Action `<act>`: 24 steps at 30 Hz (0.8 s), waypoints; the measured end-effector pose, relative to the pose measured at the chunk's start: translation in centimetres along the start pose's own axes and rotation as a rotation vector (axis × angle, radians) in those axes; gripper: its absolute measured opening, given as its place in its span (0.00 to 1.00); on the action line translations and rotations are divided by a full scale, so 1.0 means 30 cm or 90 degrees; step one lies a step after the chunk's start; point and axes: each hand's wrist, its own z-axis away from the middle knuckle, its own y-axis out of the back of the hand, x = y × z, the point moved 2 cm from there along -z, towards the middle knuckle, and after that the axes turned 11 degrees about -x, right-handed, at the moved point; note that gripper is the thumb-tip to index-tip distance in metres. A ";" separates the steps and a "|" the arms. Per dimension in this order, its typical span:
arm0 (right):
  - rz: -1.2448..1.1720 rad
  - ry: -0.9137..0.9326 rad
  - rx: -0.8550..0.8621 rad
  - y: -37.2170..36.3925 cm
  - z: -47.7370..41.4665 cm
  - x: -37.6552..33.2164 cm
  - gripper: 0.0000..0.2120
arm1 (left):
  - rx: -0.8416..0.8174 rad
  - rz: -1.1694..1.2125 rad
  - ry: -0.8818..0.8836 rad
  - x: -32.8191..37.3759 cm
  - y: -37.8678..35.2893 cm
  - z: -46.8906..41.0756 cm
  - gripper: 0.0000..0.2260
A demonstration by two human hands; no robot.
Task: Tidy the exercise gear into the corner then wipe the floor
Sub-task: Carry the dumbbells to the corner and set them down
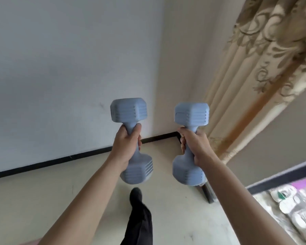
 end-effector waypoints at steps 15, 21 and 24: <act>0.030 -0.231 -0.040 -0.142 -1.216 0.032 0.11 | 0.044 -0.044 0.226 -0.267 0.143 -1.194 0.11; 0.034 -0.333 -0.068 -0.077 -1.503 0.365 0.09 | 0.087 -0.039 0.328 -0.610 0.047 -1.398 0.11; 0.049 -0.390 -0.074 -0.044 -1.614 0.613 0.08 | 0.111 -0.050 0.391 -0.872 -0.003 -1.446 0.11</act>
